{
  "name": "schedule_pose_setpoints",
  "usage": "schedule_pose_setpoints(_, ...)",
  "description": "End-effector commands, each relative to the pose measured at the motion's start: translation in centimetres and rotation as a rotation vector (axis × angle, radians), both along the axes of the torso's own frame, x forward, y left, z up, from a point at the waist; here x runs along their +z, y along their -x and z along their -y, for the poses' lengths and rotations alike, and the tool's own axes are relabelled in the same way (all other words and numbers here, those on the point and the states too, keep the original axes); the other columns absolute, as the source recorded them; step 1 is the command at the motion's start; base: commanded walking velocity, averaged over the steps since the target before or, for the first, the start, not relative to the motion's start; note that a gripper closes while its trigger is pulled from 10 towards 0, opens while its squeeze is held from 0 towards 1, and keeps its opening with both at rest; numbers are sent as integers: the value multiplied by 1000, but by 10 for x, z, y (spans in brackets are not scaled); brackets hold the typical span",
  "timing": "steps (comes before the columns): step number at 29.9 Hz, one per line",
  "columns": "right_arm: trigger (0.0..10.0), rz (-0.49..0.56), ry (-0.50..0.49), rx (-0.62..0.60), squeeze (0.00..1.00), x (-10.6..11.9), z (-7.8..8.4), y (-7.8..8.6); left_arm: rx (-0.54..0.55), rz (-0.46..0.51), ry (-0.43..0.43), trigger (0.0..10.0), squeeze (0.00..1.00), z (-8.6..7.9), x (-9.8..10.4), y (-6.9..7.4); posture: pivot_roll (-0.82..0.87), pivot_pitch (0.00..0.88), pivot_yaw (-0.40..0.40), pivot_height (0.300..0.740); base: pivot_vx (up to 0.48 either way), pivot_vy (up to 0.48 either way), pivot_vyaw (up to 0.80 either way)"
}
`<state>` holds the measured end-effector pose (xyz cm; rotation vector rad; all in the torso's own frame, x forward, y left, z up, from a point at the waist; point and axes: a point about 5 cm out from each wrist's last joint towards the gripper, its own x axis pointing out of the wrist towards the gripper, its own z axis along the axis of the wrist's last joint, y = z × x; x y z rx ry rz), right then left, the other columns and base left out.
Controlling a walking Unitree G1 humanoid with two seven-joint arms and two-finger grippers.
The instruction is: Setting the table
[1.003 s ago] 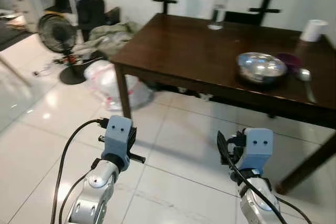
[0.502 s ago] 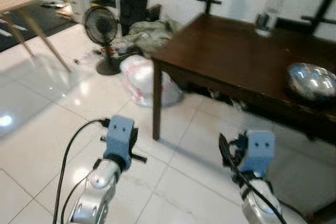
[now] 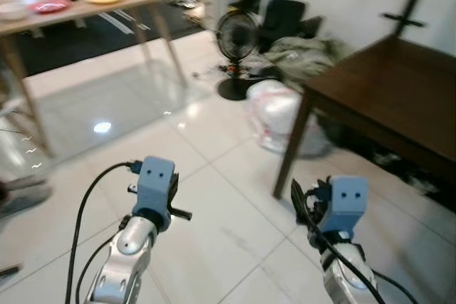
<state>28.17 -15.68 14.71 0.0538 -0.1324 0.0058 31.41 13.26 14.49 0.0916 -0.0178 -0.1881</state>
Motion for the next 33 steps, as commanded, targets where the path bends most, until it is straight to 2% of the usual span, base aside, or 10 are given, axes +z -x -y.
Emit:
schedule_pose_setpoints(1, 10000, -17, -4, -7, 0, -3, 1, 2, 33, -29, -15, 10000, 0, -5, -6, -1, 14, 106, 51, 740, 0, 0, 788)
schedule_pose_setpoints(6, 10000, -16, -4, -7, 0, -3, 1, 2, 78, -30, -21, 10000, 0, -9, -6, -4, 14, 106, 51, 740, 0, 0, 788)
schedule_pose_setpoints(8, 10000, -14, 2, 2, 0, -2, 0, 1, 111, -35, -67, 10000, 0, -13, -7, -6, 16, 106, 51, 740, 0, 0, 788)
schedule_pose_setpoints(14, 10000, -15, -3, -2, 0, -2, -3, 0, 152, -31, -24, 10000, 0, -17, -5, -10, 15, 104, 50, 740, 472, 0, 0)
schedule_pose_setpoints(31, 10000, -14, 23, 9, 0, -1, -2, -1, 154, -21, -19, 10000, 0, -14, -4, -12, 15, 95, 47, 740, 474, 0, 0)
schedule_pose_setpoints(33, 10000, -12, 22, 9, 0, -1, -2, -1, 154, -20, -19, 10000, 0, -14, -4, -12, 15, 95, 47, 740, 480, 0, 775)
